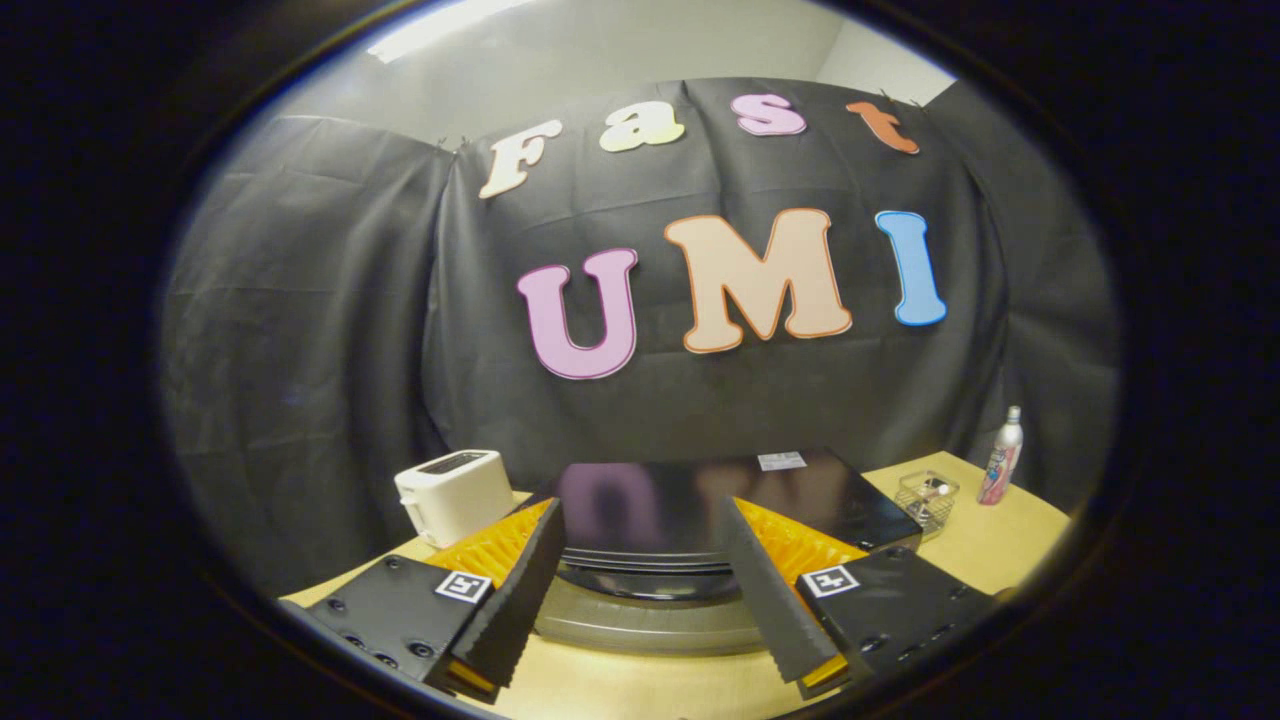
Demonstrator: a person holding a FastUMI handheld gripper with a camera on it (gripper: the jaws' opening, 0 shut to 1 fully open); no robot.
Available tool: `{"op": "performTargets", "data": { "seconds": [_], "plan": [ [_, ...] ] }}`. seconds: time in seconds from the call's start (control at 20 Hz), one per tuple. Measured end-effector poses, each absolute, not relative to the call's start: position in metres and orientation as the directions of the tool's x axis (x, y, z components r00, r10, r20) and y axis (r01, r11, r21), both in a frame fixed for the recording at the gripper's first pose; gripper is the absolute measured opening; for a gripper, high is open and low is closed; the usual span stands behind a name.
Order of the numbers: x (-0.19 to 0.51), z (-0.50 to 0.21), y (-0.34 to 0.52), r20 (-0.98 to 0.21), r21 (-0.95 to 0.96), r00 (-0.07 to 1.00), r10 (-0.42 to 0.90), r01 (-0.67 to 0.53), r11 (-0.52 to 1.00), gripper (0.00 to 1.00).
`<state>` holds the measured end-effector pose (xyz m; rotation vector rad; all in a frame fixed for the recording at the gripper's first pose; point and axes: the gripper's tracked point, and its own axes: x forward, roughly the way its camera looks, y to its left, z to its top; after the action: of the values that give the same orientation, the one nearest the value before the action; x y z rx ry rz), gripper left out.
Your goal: Open the toaster oven, put the food inside, and close the toaster oven door.
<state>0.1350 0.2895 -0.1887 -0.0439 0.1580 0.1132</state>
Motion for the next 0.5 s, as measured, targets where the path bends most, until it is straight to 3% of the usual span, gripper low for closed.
{"op": "performTargets", "data": {
  "seconds": [0.3, 0.5],
  "plan": [
    [0.157, -0.229, 0.276, -0.200, -0.082, 0.978, 0.060, -0.077, 0.994, 0.96],
    [0.155, -0.228, 0.277, -0.161, -0.073, 0.985, 0.065, -0.078, 0.994, 0.96]
  ]
}}
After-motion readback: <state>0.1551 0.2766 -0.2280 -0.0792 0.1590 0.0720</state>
